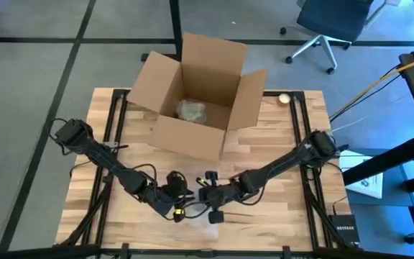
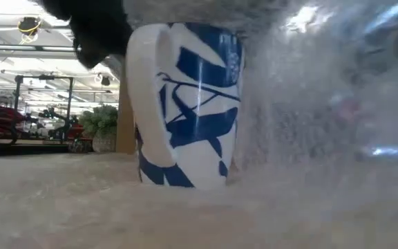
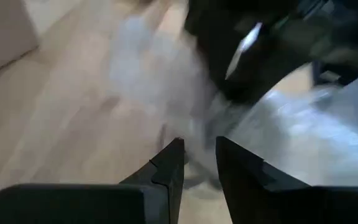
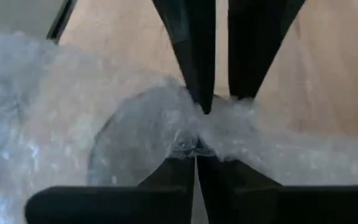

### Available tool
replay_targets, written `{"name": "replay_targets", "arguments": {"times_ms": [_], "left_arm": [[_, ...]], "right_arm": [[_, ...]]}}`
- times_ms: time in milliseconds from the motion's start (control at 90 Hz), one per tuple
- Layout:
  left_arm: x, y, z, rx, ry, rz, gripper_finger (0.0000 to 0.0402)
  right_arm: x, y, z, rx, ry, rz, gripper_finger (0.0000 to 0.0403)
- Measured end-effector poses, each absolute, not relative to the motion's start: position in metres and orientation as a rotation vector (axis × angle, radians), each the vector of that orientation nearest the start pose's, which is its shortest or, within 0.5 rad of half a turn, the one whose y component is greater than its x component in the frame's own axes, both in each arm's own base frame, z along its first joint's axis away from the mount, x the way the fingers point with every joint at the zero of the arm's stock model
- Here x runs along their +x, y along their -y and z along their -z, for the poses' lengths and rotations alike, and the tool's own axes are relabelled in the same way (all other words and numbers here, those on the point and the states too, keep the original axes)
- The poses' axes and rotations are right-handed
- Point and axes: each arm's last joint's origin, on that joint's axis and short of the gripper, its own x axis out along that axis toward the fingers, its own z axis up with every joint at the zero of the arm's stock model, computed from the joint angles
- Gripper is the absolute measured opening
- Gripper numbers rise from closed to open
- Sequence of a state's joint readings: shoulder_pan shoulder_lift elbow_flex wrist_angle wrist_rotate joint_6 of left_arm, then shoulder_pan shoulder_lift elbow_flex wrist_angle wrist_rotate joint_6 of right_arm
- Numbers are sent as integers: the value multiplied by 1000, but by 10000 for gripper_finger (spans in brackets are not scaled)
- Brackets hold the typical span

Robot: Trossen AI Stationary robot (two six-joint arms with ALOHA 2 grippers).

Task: Wrap mug
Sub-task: Wrap the blue mug with bubble wrap

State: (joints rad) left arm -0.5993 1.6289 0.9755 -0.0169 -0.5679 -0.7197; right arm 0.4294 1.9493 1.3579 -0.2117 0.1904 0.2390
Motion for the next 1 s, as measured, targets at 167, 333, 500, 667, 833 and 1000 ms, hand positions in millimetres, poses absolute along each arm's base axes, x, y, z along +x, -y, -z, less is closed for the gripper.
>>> {"name": "replay_targets", "arguments": {"times_ms": [167, 333, 500, 667, 833, 1000], "left_arm": [[292, 178, -215, -352, -520, -157, 76], [296, 176, -202, -349, -563, -163, 76], [305, 173, -185, -336, -586, -199, 76], [307, 171, -182, -330, -598, -202, 75], [304, 174, -184, -312, -588, -203, 76], [301, 177, -184, -294, -567, -228, 75]], "right_arm": [[386, -171, -192, -20, -786, -134, 1], [386, -172, -192, -18, -779, -136, 1], [386, -172, -192, -19, -778, -137, 1], [386, -173, -196, -7, -817, -180, 1], [389, -177, -221, -24, -873, -250, 1], [389, -177, -250, -70, -928, -237, 1]]}}
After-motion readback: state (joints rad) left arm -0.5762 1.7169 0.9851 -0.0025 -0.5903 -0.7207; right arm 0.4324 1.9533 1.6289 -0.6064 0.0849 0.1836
